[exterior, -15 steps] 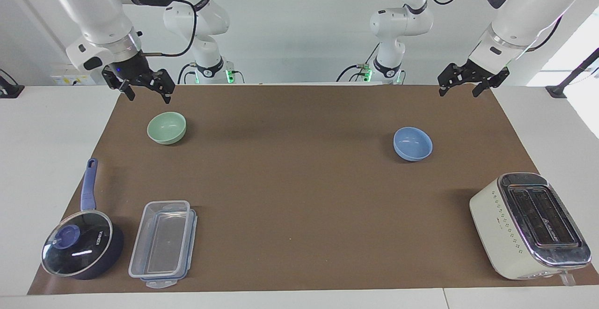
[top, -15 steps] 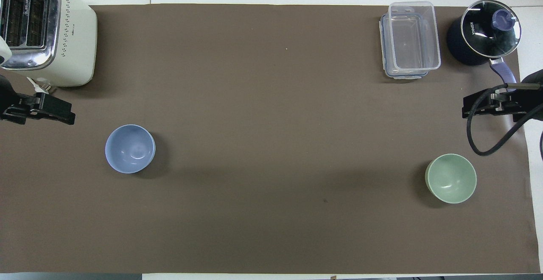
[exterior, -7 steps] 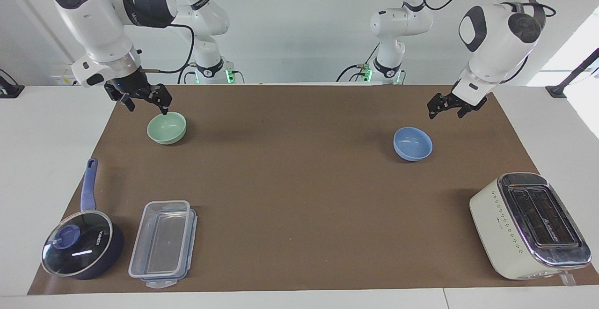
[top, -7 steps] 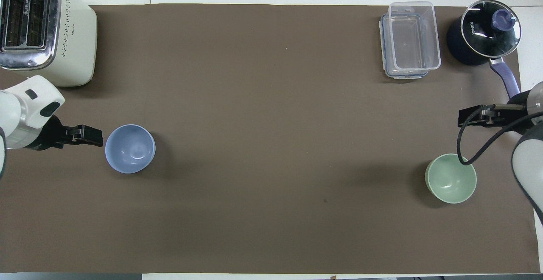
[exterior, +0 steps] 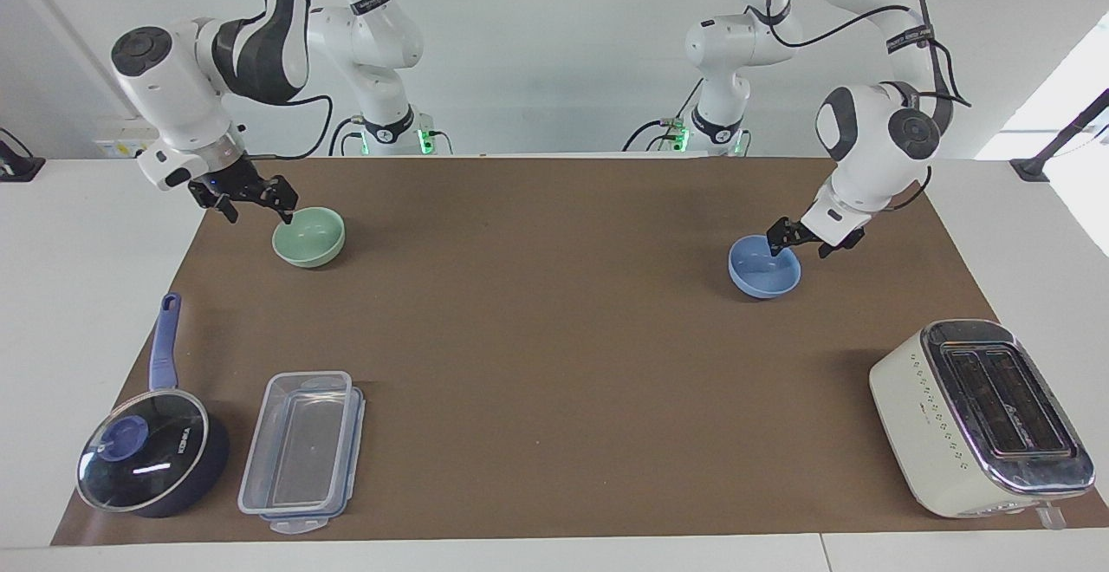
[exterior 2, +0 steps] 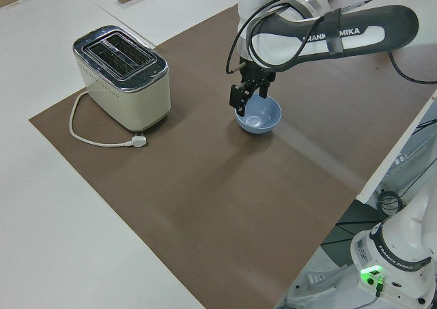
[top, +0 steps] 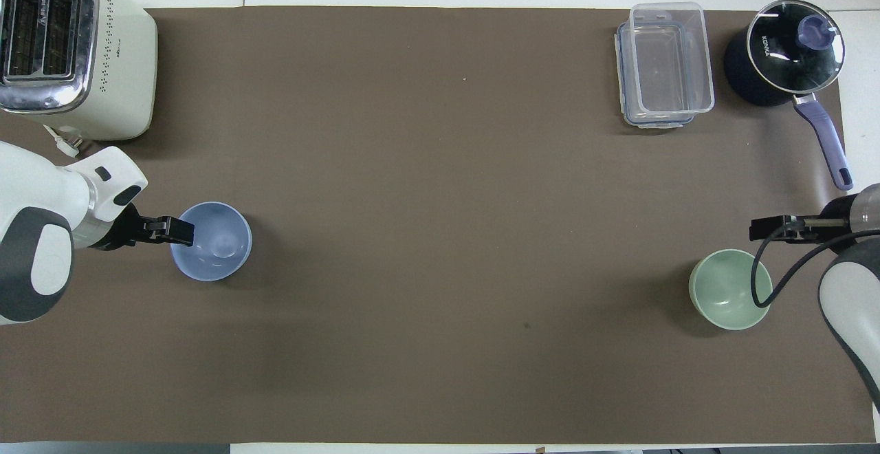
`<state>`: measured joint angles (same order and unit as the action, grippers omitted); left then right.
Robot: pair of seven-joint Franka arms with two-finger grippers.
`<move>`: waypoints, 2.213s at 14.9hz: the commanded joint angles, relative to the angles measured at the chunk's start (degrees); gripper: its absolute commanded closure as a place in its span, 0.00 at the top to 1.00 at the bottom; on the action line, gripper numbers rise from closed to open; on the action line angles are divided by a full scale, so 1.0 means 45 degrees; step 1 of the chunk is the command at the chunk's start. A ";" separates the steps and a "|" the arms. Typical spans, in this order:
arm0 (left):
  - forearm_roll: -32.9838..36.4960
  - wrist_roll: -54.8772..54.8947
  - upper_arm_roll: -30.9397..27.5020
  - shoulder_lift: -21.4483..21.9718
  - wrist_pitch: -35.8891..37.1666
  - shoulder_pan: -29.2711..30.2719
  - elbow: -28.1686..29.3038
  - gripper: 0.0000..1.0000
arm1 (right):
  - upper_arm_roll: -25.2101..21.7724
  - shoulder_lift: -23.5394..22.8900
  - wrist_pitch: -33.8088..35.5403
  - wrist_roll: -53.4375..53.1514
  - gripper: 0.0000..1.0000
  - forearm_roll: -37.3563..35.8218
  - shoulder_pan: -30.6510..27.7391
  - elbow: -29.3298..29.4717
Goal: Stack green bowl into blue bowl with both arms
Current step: 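Reach the left gripper to the blue bowl while the right gripper reaches the green bowl, then grasp the blue bowl rim while the right gripper grasps the green bowl, then slide the blue bowl inward with the left gripper while the right gripper carries the green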
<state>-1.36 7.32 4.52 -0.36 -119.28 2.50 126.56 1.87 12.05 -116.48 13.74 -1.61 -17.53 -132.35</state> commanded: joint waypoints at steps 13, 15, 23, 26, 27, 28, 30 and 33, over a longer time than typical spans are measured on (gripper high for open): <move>0.0185 0.1889 0.0069 -0.0291 -0.1266 0.0167 0.0900 0.00 | 0.0111 -0.0568 -0.3765 0.1948 0.32 0.0182 -0.1182 -0.2931; 0.0185 0.1851 0.0069 -0.0389 -0.1072 0.0284 0.0570 0.00 | 0.0111 -0.0529 -0.3668 0.1889 0.00 0.0182 -0.1162 -0.3010; -0.1141 -0.2983 0.0147 -0.2633 0.4123 -0.2521 -0.5815 0.00 | 0.0131 -0.0529 -0.3239 0.1870 0.00 0.0182 -0.1182 -0.2835; -0.1923 -0.6421 0.0147 -0.2655 0.3074 -0.4825 -0.5606 0.00 | 0.0131 -0.0431 -0.2148 0.1831 0.00 0.0182 -0.1026 -0.1920; -0.2137 -0.7204 0.0147 -0.2674 0.2838 -0.5625 -0.5449 0.00 | 0.0150 -0.0431 -0.1796 0.1830 0.00 0.0182 -0.0987 -0.1568; -0.2313 -0.8063 0.0147 -0.2694 0.2468 -0.6426 -0.5196 0.00 | 0.0189 -0.0431 -0.1541 0.1811 0.00 0.0182 -0.0928 -0.1275; -0.2374 -0.9356 0.0147 -0.2771 0.0949 -0.7737 -0.4144 0.00 | 0.0228 -0.0392 -0.1266 0.1811 0.00 0.0182 -0.0830 -0.0805; -0.2374 -0.9829 0.0147 -0.3511 -0.0501 -0.8522 -0.3768 0.00 | 0.0287 -0.0256 -0.0759 0.1324 0.00 0.0182 -0.0325 -0.0044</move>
<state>-10.55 -36.67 6.23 -14.62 -117.86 -34.78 108.15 2.85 10.06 -122.39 20.74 -1.25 -20.40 -134.83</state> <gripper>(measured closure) 0.952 0.960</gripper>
